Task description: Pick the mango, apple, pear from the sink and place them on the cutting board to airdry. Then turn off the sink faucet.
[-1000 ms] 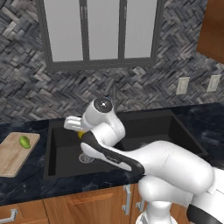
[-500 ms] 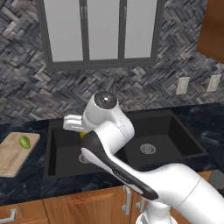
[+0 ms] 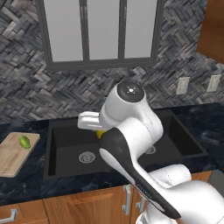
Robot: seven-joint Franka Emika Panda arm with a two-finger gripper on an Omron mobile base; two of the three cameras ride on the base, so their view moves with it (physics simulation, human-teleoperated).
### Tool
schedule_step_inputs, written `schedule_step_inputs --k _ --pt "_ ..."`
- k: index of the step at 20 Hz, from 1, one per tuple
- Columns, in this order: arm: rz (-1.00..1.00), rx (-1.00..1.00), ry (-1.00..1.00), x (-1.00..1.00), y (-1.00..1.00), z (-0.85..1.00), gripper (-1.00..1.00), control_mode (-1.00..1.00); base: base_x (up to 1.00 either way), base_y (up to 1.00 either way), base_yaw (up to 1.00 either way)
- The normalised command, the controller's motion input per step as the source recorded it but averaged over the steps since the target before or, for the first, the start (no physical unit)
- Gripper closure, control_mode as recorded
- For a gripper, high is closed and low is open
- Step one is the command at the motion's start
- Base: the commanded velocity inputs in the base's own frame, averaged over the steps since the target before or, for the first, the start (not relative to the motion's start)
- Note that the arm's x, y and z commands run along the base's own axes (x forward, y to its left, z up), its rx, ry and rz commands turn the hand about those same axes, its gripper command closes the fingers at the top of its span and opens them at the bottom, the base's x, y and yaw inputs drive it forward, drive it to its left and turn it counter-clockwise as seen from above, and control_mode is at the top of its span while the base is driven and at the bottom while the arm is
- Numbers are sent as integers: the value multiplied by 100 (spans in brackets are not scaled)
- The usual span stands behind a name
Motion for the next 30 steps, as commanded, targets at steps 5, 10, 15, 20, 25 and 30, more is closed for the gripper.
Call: schedule_step_inputs --k 5,10,15,20,25,30 --pt "2 0 0 -66 -39 14 100 -100 0 0 0" --pt "5 0 -4 -59 -19 2 100 -100 0 0 0" --pt "8 0 -3 -28 -1 2 100 -100 0 0 0" --pt "4 1 0 -4 0 14 100 -100 0 0 0" --pt "4 0 0 0 19 9 100 -100 0 0 0" --pt "3 0 0 0 39 0 100 -100 0 0 0"
